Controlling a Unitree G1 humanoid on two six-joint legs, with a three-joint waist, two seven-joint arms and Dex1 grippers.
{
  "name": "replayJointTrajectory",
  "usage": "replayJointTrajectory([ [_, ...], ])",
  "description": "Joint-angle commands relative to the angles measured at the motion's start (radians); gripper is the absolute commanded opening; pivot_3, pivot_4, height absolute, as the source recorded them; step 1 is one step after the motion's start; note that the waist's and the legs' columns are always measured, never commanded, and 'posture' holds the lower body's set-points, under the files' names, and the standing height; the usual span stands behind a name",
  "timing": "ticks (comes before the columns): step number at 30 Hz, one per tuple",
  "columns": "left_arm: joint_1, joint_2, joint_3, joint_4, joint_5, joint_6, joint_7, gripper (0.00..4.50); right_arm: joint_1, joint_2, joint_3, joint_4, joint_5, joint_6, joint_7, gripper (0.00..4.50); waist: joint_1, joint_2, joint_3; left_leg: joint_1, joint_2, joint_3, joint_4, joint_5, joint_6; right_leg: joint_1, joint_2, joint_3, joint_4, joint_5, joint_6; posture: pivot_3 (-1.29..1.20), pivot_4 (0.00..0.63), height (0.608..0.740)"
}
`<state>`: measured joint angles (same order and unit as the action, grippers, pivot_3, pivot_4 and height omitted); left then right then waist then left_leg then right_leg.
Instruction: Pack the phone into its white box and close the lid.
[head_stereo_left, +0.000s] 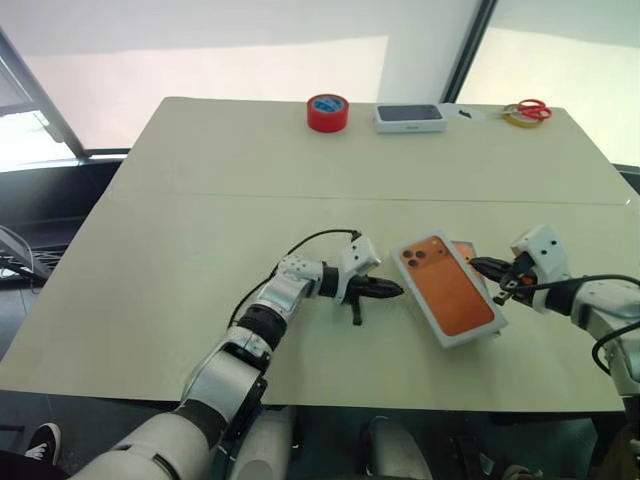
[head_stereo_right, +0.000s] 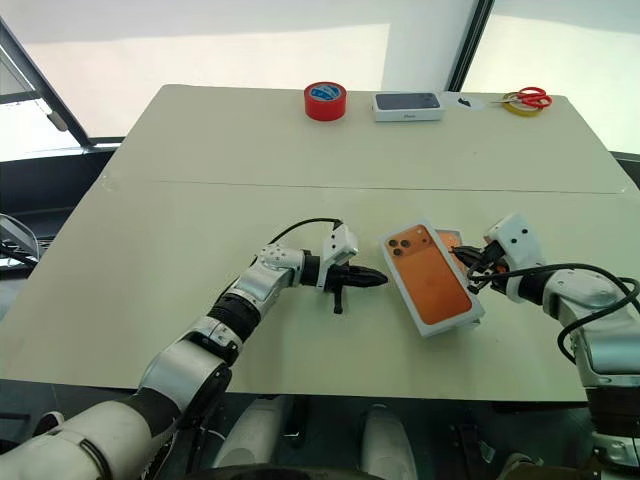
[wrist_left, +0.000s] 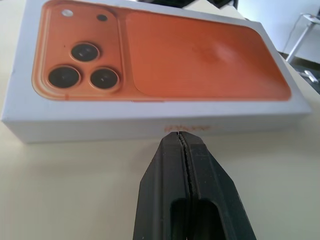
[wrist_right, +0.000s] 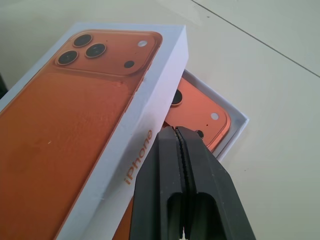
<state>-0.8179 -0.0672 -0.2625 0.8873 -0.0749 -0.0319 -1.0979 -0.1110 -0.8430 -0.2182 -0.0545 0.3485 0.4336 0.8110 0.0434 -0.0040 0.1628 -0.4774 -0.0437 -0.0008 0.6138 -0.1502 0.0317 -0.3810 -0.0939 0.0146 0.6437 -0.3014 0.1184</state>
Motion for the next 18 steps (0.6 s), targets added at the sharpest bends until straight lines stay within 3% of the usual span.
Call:
replayJointTrajectory([
  [1, -0.021, -0.032, -0.003, 0.039, 0.021, -0.037, 0.028, 0.0, 0.004, -0.007, -0.038, -0.039, 0.009, -0.002, 0.0, 0.02, -0.003, 0.0, 0.0, 0.0, 0.0, 0.0, 0.0, 0.0, 0.0, 0.001, 0.0, 0.0, 0.0, 0.0, 0.0, 0.0, 0.15, 0.738],
  [7, -0.057, -0.059, 0.015, 0.071, 0.016, -0.025, 0.009, 0.0, 0.01, -0.009, -0.047, -0.043, 0.002, -0.005, -0.008, 0.02, -0.002, 0.0, 0.0, 0.0, 0.0, 0.0, 0.0, 0.0, 0.0, 0.001, 0.001, -0.001, 0.001, 0.001, 0.002, 0.0, 0.15, 0.738],
  [18, -0.158, -0.123, 0.064, 0.205, 0.047, -0.104, 0.134, 0.0, -0.017, -0.017, -0.05, 0.004, -0.038, -0.028, -0.014, 0.02, -0.003, 0.0, 0.0, 0.0, 0.0, 0.0, 0.0, 0.001, 0.002, 0.001, 0.001, -0.002, 0.001, 0.001, 0.003, 0.0, 0.15, 0.738],
])
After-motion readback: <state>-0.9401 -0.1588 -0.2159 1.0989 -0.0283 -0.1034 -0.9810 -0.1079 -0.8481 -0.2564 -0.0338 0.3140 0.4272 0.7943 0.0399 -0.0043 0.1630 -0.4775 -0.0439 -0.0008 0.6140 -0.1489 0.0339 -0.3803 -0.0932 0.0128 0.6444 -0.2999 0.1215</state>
